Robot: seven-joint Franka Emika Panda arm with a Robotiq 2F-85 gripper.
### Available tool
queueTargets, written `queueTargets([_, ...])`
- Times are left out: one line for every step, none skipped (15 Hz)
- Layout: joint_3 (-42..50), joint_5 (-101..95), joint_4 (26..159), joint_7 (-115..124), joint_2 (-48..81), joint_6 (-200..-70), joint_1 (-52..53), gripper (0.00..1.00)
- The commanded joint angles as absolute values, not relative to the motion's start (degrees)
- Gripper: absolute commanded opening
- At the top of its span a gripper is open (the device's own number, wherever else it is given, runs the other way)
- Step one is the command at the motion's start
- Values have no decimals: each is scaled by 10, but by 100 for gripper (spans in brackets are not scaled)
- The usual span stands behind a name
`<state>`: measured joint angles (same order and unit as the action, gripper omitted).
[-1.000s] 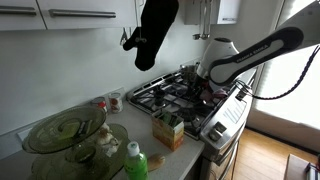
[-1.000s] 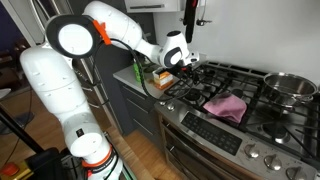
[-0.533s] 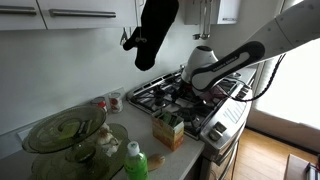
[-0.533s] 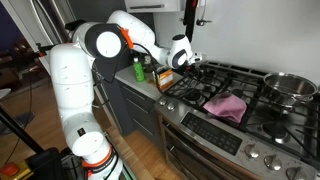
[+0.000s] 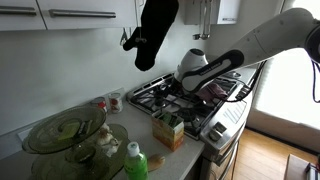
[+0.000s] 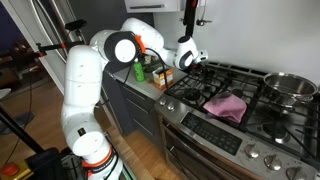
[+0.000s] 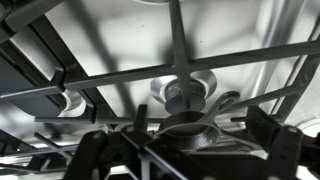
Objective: Put the small black pan on the counter then use the pink towel to wipe the back left plate of the stove
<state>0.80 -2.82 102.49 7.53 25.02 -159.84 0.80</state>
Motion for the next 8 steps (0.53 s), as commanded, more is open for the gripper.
queueTargets([13,-21,1022,70,252,-1598,12,100])
queueTargets([13,-21,1021,71,252,-1598,12,100])
queueTargets([13,-21,1021,71,252,-1598,13,100])
queueTargets([13,-21,1020,72,252,-1598,13,100])
queueTargets([8,-13,1012,70,258,-1593,8,100])
queueTargets([11,-9,992,75,274,-1598,7,100])
queueTargets([8,-1,981,75,281,-1599,4,100])
queueTargets([9,4,965,78,290,-1593,3,100])
